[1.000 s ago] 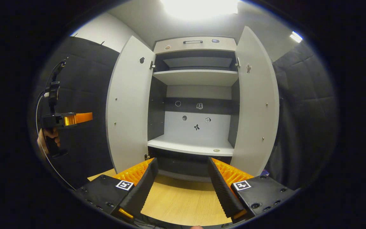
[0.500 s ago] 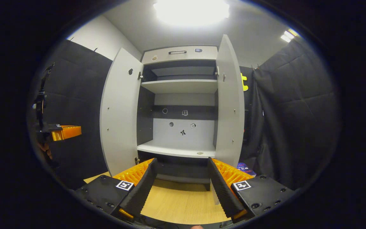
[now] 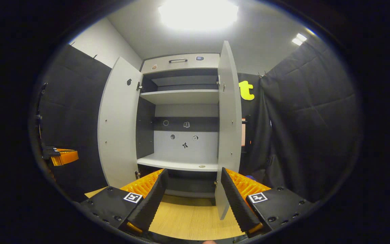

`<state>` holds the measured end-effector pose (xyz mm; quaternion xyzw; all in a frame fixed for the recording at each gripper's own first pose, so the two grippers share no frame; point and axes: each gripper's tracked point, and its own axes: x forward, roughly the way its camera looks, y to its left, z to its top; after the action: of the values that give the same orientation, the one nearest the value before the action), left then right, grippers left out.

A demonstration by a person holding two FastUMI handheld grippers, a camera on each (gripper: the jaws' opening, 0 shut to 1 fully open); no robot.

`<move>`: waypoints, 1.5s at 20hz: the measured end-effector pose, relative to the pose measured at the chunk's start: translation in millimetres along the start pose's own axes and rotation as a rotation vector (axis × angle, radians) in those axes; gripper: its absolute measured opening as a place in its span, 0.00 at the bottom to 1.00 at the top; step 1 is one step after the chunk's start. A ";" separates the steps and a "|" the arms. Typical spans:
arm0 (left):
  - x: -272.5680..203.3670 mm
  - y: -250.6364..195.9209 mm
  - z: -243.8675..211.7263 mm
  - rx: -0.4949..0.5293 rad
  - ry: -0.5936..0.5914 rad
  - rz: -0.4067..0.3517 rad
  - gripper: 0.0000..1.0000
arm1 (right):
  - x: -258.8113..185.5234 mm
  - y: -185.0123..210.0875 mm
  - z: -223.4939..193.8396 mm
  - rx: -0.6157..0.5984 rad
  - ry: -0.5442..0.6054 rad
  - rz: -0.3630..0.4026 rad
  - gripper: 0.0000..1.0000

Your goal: Open the right door of the double-door shoe cabinet with the right hand, and open the left door with the left hand.

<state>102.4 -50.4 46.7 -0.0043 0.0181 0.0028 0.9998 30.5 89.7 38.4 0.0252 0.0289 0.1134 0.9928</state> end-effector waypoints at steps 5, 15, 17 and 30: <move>0.2 -1.0 -2.9 -0.007 0.010 0.000 0.17 | 3.5 -6.0 -0.5 0.025 -0.008 -0.023 0.97; 3.9 -4.5 -3.3 -0.008 0.011 0.002 0.73 | 9.6 -11.6 -2.4 0.025 -0.003 -0.044 0.97; 4.9 -4.1 -3.4 -0.007 0.012 0.007 0.80 | 10.7 -11.3 -2.2 0.024 -0.002 -0.044 0.98; 6.7 -2.4 -1.5 -0.011 0.006 0.016 0.93 | 16.0 -14.1 -4.5 0.025 -0.003 -0.057 0.97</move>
<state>109.0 -52.8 44.9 -0.0096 0.0213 0.0111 0.9997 48.9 79.8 32.3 0.0371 0.0298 0.0847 0.9953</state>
